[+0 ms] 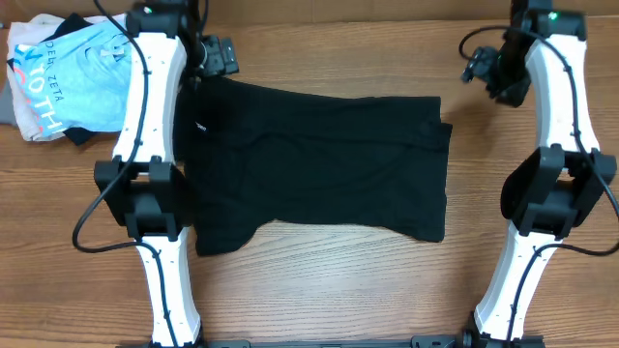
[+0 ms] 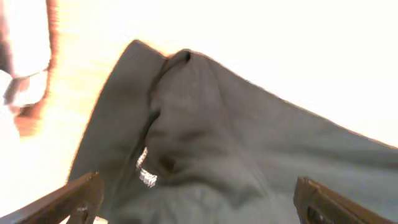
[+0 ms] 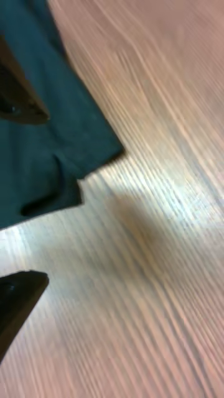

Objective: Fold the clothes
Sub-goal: 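Release the shirt and lift both grippers away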

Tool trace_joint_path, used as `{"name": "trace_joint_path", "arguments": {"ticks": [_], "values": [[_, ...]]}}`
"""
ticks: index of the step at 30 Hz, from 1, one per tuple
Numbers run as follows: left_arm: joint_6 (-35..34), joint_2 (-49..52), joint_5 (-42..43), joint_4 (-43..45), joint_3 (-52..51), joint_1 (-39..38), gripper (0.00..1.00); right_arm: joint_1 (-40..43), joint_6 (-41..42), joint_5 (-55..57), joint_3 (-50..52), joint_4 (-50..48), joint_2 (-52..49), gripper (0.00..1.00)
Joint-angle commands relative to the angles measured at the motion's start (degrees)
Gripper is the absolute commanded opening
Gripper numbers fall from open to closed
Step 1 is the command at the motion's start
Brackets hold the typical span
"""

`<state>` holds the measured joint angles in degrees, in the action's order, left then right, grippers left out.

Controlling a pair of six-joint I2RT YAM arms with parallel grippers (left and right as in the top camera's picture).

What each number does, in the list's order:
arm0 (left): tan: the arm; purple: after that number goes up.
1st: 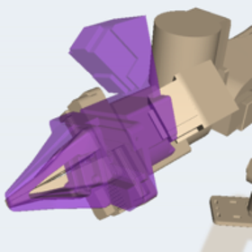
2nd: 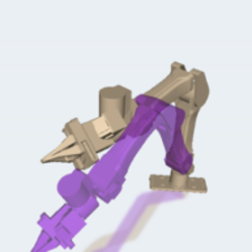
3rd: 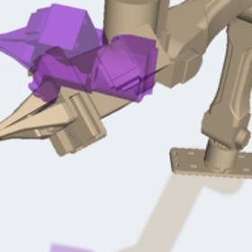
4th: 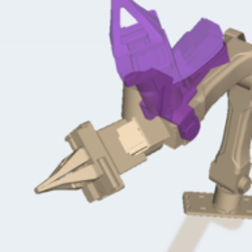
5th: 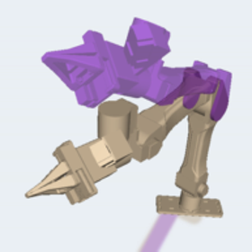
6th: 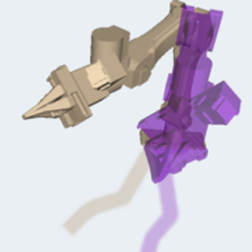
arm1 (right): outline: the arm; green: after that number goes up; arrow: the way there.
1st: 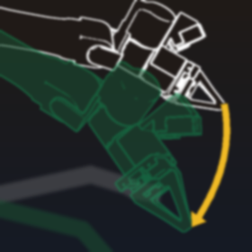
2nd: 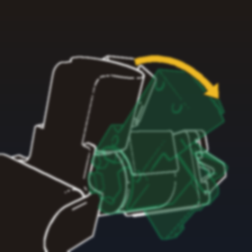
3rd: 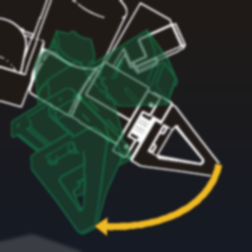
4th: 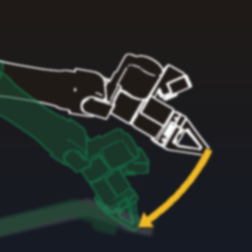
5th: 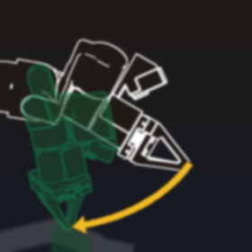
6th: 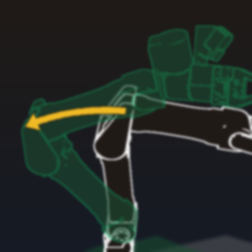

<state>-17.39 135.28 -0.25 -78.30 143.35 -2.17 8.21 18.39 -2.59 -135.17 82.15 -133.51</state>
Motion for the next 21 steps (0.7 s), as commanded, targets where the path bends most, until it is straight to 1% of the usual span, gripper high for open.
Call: {"name": "trace_joint_path", "arguments": {"ticks": [1,2,6,7,8,11,13,16,19,21], "values": [[0.2,-0.31,-0.33,-5.95,8.7,-0.04,1.0,-0.11,1.4,-0.83,-8.22,4.26,1.73,0.86],[0.2,-0.33,-0.33,-8.55,11.15,-0.04,1.0,-0.09,1.4,-1.2,-10.14,6.23,2.19,1.0],[-1.2,-0.42,-0.33,-17.9,19.74,0.26,1.0,-0.09,1.44,-1.79,-15.28,12.46,4.87,1.0],[-1.03,-0.42,-0.11,-18.51,21.31,0.46,1.0,-0.09,1.44,-1.79,-16.15,13.9,5.88,1.0],[1.09,-1.29,2.47,-18.51,21.86,0.74,1.0,-0.09,1.44,-1.79,-16.74,14.91,6.88,1.0],[0.68,-4.44,7.3,-18.51,21.81,1.42,1.0,-0.11,1.29,-3.58,-16.65,14.91,11.19,1.0],[0.83,-6.88,8.22,-18.51,21.33,1.79,1.0,-0.22,0.59,-5.31,-16.57,14.93,13.92,1.0],[2.91,-12.28,8.22,-18.51,16.83,1.84,1.0,-0.96,-1.01,-7.98,-13.53,14.93,19.39,1.0],[3.26,-20.48,5.64,-18.51,5.84,1.84,1.0,-2.19,-2.12,-7.32,-6.12,14.91,26.03,1.0],[1.73,-26.77,3.43,-18.51,-3.8,1.84,1.0,-2.47,-2.05,-6.4,0.68,14.91,30.69,1.0]]}}
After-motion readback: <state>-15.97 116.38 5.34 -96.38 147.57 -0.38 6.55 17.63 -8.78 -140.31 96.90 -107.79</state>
